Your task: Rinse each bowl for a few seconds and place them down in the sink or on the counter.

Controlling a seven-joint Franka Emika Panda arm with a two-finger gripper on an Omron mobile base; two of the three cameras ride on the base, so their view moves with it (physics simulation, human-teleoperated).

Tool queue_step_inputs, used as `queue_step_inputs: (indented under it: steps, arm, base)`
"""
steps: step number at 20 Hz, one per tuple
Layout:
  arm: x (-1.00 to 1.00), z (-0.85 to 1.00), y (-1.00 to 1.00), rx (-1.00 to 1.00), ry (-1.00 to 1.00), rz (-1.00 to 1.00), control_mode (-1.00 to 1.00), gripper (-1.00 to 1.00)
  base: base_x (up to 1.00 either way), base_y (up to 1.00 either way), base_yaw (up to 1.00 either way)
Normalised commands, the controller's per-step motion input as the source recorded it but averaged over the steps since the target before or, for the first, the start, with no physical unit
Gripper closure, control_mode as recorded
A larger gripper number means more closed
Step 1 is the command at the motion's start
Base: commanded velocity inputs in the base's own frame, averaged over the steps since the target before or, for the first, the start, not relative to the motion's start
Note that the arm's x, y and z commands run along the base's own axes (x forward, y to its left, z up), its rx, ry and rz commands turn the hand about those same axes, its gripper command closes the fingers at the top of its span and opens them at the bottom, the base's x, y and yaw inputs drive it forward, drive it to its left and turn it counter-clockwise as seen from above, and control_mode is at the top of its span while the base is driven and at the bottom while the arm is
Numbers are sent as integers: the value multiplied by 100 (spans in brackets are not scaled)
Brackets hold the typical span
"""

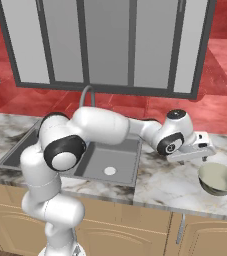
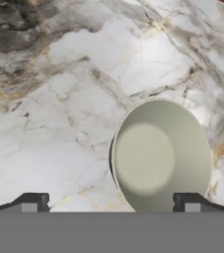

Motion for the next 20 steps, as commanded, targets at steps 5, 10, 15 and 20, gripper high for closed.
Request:
queue_step_inputs:
  steps: [5, 10, 15, 20]
  arm:
    - [0, -9, -4, 0, 0, 1, -100, -100]
    - [0, -10, 0, 0, 0, 0, -100, -100]
    - [0, -9, 0, 0, 0, 0, -100, -100]
    - [0, -8, -1, 0, 0, 0, -100, -100]
  base:
    - [0, 0, 0]
    - [0, 0, 0]
    - [0, 0, 0]
    - [0, 0, 0]
